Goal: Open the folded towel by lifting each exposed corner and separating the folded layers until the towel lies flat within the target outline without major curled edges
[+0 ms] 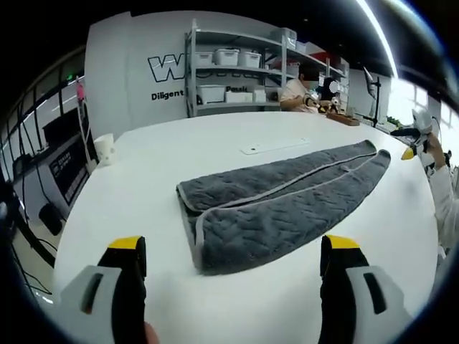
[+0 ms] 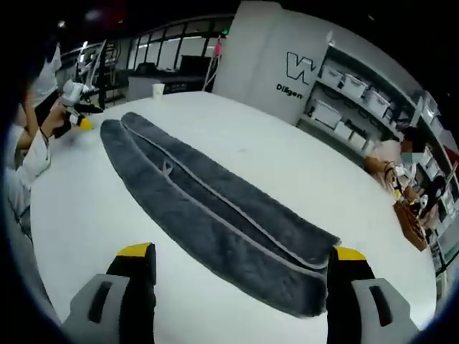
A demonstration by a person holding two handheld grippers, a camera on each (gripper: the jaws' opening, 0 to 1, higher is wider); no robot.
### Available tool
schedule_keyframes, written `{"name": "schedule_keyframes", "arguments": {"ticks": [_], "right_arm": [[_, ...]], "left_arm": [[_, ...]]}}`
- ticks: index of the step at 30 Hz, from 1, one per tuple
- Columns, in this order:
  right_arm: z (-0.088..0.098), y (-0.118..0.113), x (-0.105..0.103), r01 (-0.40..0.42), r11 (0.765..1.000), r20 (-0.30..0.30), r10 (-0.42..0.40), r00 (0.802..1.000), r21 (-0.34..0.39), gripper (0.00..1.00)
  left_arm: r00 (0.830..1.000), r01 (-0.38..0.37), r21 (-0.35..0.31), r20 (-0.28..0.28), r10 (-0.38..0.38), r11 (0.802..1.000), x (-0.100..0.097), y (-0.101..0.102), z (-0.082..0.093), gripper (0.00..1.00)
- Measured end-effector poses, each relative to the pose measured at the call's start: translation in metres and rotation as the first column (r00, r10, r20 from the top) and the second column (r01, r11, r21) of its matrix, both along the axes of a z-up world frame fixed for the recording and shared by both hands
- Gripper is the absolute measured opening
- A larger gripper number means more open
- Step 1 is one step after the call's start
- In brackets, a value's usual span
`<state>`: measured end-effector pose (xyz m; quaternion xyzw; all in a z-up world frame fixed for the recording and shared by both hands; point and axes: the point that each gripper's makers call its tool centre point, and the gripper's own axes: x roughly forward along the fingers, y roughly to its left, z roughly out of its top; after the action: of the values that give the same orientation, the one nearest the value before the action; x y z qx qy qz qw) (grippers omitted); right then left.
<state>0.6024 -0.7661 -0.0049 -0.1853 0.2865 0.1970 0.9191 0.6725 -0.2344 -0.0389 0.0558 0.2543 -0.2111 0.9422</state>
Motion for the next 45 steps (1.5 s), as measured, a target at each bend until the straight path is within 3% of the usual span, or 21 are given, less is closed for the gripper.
{"name": "schedule_keyframes", "arguments": {"ticks": [10,18,22,36,45], "right_arm": [[-0.026,0.008,0.007,-0.010,0.999,-0.021,0.011,1.000,0.033,0.99],[-0.036,0.014,0.007,-0.048,0.998,-0.028,0.049,0.998,0.032,0.99],[-0.040,0.018,0.003,-0.074,0.997,-0.040,0.074,0.996,0.021,0.99],[-0.019,0.034,-0.008,-0.137,0.989,0.028,0.135,0.990,0.055,0.99],[-0.011,0.038,-0.011,-0.159,0.985,0.055,0.156,0.986,0.066,0.99]], "left_arm": [[1.000,-0.004,0.004,0.002,0.004,1.000,-0.001,0.000,-0.002,0.98],[1.000,0.029,-0.020,0.001,-0.029,0.999,0.006,-0.011,-0.005,0.89],[0.999,0.041,-0.016,0.004,-0.041,0.999,0.016,-0.016,0.004,0.83],[0.996,0.039,0.020,-0.085,-0.037,0.999,0.043,-0.012,-0.009,0.64],[0.991,0.023,0.004,-0.132,-0.022,1.000,0.050,-0.011,-0.023,0.40]]}}
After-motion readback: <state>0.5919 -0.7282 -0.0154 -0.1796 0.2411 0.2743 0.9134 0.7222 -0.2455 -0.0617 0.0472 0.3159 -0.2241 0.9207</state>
